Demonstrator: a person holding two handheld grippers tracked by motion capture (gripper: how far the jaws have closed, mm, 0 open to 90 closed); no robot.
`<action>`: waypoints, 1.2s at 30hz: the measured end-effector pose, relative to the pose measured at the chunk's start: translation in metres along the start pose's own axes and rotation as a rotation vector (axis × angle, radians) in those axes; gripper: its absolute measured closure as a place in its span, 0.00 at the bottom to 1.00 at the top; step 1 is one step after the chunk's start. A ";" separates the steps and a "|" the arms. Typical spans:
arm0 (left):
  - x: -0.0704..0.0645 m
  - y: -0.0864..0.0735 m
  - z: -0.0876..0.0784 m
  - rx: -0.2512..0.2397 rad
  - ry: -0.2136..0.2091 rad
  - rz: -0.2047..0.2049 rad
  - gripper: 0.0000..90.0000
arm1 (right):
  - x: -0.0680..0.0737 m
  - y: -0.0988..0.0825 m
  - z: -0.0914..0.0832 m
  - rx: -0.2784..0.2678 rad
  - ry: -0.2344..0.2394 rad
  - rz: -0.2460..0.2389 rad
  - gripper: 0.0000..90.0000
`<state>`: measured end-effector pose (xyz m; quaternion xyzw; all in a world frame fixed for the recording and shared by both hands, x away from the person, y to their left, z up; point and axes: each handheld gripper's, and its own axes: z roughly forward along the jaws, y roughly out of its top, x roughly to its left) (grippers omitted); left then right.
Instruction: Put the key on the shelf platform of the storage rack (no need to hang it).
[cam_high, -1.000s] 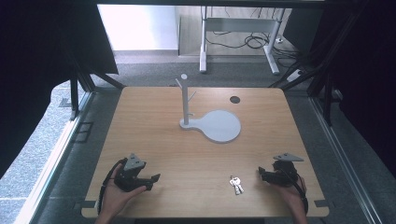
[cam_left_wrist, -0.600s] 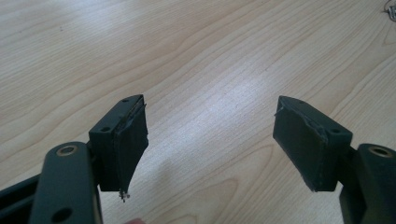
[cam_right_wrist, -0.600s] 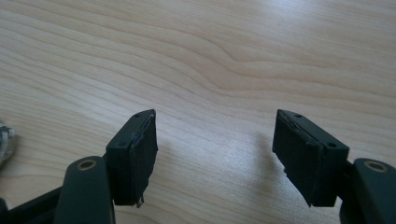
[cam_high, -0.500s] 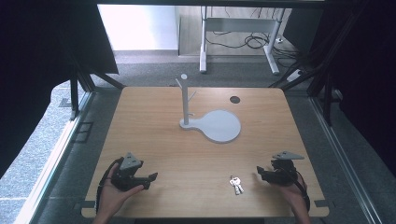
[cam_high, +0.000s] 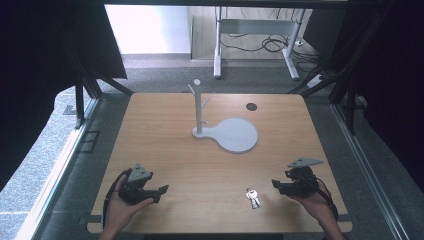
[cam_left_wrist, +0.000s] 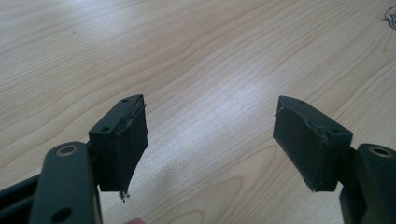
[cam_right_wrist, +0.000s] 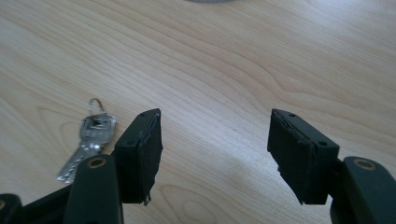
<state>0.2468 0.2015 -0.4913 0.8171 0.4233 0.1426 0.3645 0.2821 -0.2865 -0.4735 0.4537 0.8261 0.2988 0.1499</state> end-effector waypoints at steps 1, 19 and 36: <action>0.000 0.000 0.000 0.000 -0.002 0.002 0.29 | 0.001 0.003 -0.002 0.007 0.004 -0.009 0.40; -0.004 0.000 0.003 0.010 -0.009 0.006 0.29 | 0.031 0.032 -0.009 0.097 0.089 -0.137 0.43; -0.008 0.000 0.008 0.021 -0.025 0.014 0.29 | 0.060 0.054 0.010 0.182 0.181 -0.219 0.53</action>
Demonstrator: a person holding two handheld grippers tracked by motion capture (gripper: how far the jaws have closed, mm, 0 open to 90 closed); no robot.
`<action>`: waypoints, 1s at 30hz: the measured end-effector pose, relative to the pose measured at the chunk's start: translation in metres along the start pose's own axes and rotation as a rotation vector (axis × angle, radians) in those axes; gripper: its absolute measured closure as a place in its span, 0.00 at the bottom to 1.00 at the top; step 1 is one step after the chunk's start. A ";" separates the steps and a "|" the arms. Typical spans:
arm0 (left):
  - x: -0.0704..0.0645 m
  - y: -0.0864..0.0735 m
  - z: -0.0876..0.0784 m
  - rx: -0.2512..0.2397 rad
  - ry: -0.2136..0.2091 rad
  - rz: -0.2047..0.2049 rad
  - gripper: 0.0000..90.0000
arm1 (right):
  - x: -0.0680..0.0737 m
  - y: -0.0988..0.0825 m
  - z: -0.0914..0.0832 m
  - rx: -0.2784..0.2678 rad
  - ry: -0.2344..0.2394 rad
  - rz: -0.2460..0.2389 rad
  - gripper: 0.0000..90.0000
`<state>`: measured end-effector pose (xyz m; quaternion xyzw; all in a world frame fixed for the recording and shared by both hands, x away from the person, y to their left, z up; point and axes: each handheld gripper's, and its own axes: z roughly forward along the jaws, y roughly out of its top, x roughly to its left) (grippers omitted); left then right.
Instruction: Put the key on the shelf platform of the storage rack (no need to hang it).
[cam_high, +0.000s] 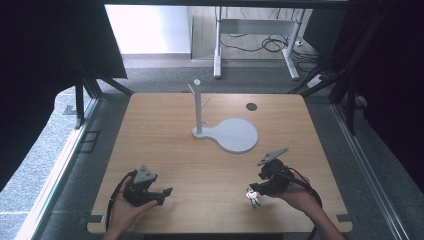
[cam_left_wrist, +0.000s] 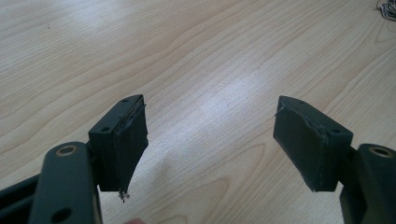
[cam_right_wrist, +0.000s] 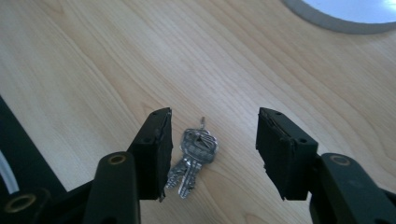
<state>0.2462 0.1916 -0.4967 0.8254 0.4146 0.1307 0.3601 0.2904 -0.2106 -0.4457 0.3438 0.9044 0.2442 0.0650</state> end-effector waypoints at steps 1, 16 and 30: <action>0.000 0.000 0.000 -0.001 0.000 0.001 0.29 | 0.001 0.001 0.002 0.005 0.006 -0.010 0.54; 0.002 0.000 -0.004 -0.010 0.003 0.000 0.29 | 0.005 0.005 0.029 0.098 0.027 -0.015 0.71; 0.004 0.000 -0.005 -0.011 0.007 -0.003 0.29 | -0.001 0.005 0.047 0.150 0.014 0.016 0.78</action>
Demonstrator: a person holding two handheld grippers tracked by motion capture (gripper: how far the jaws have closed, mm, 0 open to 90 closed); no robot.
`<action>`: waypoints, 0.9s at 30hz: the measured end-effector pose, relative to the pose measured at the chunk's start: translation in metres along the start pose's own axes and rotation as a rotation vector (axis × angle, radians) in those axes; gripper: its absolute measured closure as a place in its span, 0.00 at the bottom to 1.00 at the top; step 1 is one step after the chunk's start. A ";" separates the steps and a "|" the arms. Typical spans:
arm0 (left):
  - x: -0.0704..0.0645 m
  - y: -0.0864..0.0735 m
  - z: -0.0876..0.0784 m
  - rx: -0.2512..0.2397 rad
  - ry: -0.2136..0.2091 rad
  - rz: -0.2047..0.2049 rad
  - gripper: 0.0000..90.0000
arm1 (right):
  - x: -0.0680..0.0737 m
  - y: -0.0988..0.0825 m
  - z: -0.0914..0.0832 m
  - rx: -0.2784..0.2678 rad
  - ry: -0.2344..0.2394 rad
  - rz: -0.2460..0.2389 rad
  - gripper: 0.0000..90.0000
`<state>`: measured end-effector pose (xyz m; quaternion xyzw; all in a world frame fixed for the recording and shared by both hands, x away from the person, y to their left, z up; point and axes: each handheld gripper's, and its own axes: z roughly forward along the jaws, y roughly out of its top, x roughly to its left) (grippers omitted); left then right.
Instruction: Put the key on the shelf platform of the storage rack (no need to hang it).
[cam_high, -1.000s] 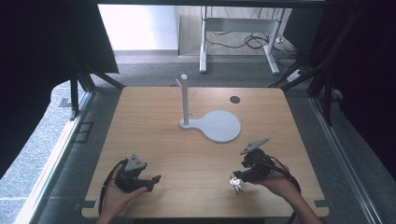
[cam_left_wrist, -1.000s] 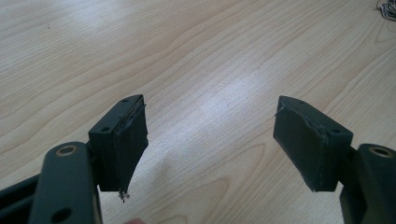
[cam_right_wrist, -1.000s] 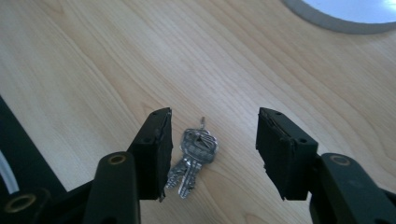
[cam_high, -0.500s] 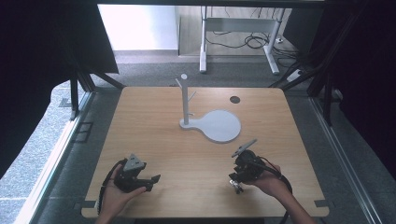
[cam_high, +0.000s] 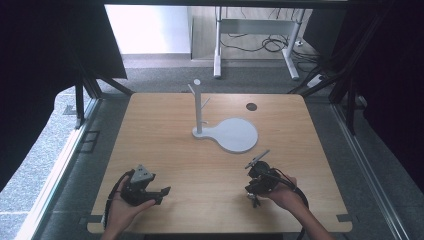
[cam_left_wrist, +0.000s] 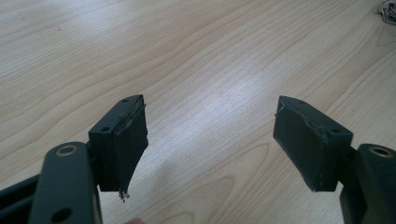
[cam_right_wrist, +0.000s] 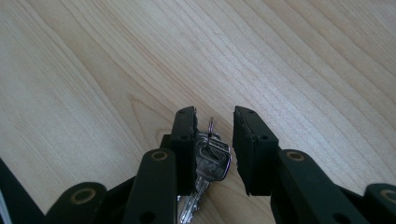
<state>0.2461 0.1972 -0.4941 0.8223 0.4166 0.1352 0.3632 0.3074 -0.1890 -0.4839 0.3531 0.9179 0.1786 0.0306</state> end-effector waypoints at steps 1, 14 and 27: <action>0.000 0.000 0.000 0.001 0.000 0.000 0.29 | 0.000 0.000 0.001 0.006 0.003 0.001 0.79; 0.001 0.000 0.001 0.006 0.004 0.002 0.29 | -0.004 0.002 0.009 0.042 0.020 0.045 0.87; 0.002 -0.001 0.000 0.001 0.007 -0.005 0.29 | -0.007 0.003 0.009 0.052 0.048 0.061 0.99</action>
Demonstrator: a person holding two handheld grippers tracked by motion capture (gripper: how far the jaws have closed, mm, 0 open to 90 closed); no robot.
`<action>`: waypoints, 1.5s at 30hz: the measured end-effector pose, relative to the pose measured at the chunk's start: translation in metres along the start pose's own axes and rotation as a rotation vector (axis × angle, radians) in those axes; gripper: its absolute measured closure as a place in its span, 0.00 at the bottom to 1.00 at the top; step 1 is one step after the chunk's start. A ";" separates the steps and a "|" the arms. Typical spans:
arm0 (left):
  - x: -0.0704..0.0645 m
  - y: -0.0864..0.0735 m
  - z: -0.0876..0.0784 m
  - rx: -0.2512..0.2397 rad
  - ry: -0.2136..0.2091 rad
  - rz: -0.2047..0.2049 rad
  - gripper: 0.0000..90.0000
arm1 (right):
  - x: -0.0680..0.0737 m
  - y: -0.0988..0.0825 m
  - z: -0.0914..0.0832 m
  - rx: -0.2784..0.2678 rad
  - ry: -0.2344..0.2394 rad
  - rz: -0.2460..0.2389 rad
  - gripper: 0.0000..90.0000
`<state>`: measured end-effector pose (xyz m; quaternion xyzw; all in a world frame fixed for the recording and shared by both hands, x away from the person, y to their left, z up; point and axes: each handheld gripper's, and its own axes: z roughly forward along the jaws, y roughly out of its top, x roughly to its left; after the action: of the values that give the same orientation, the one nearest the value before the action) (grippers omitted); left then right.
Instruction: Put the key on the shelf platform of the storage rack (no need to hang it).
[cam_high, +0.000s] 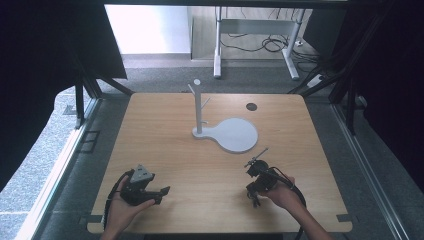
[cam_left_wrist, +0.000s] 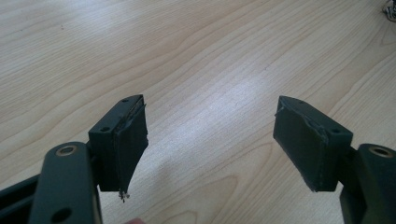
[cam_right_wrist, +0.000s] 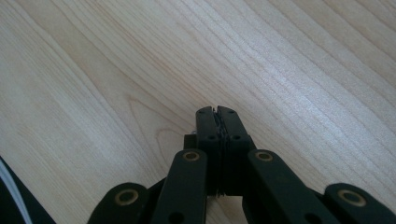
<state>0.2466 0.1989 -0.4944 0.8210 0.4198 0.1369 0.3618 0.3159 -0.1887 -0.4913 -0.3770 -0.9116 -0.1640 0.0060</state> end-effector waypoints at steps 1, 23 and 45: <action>0.000 0.000 0.000 -0.002 0.002 -0.001 0.29 | 0.000 0.000 -0.001 -0.001 0.000 0.001 0.99; 0.000 0.001 -0.001 -0.003 0.001 0.008 0.29 | 0.001 0.000 -0.048 -0.083 -0.007 -0.050 0.99; 0.001 0.000 -0.001 -0.003 -0.002 0.003 0.29 | -0.005 0.010 -0.080 -0.086 -0.030 -0.083 0.99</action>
<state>0.2473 0.2000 -0.4939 0.8213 0.4179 0.1374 0.3631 0.3173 -0.2094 -0.4135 -0.3413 -0.9185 -0.1975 -0.0307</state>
